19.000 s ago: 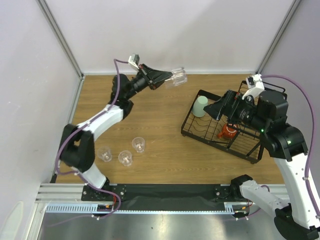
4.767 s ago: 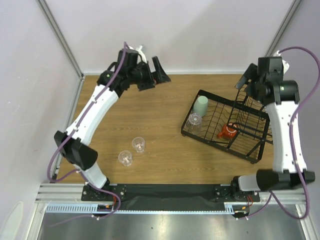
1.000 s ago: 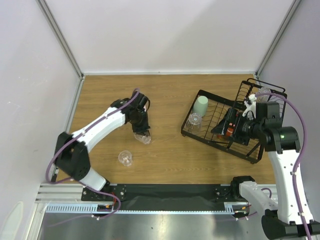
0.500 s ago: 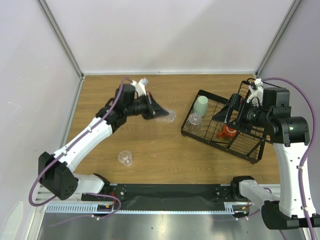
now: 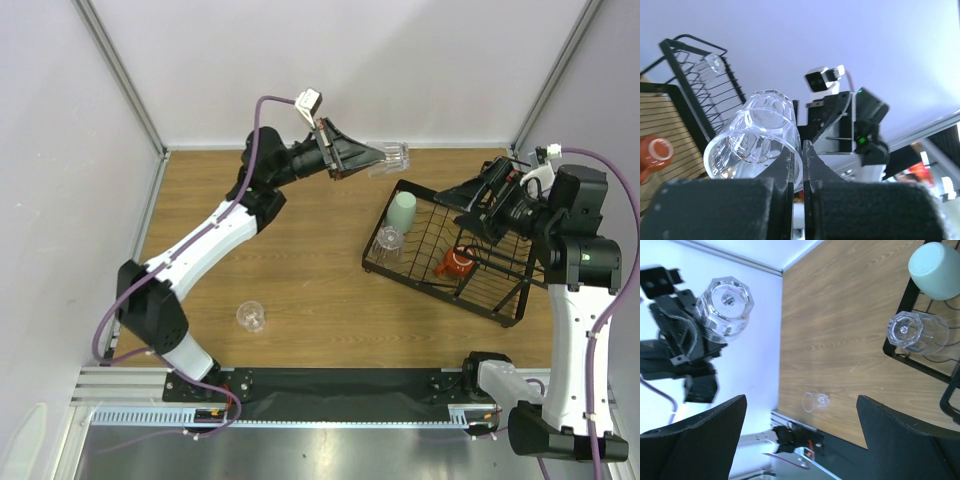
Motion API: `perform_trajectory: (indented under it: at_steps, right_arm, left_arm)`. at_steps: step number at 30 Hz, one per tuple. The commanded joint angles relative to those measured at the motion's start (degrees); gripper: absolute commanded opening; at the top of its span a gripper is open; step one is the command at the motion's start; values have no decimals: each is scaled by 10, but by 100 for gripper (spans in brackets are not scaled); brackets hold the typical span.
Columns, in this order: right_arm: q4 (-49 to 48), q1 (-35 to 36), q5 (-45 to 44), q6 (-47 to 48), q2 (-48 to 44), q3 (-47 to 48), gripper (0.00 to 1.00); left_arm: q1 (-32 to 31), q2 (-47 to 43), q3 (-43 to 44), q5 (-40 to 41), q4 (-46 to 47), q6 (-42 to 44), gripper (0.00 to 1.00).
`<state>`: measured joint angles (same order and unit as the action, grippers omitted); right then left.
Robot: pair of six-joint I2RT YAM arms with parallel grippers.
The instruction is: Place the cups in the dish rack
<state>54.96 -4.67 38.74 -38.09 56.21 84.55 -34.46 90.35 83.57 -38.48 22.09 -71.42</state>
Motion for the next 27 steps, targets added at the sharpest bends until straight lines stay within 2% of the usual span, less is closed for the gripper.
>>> perform_trajectory:
  at_steps: [1,9,19,27]
  right_arm:
    - [-75,-21,60,-65,0,-18,100]
    - [-133,-25,63,-91,-5,-29,100]
    - [-321,-23,95,-204,-12,-97,100]
    - [-376,13,70,-221,-4,-111,99]
  left_arm:
    - [-12,22,3,2,142,-90,0]
    - [-27,38,30,24,154,-138,0]
    - [-44,45,-2,24,224,-202,0]
    - [-56,77,19,2,234,-225,0]
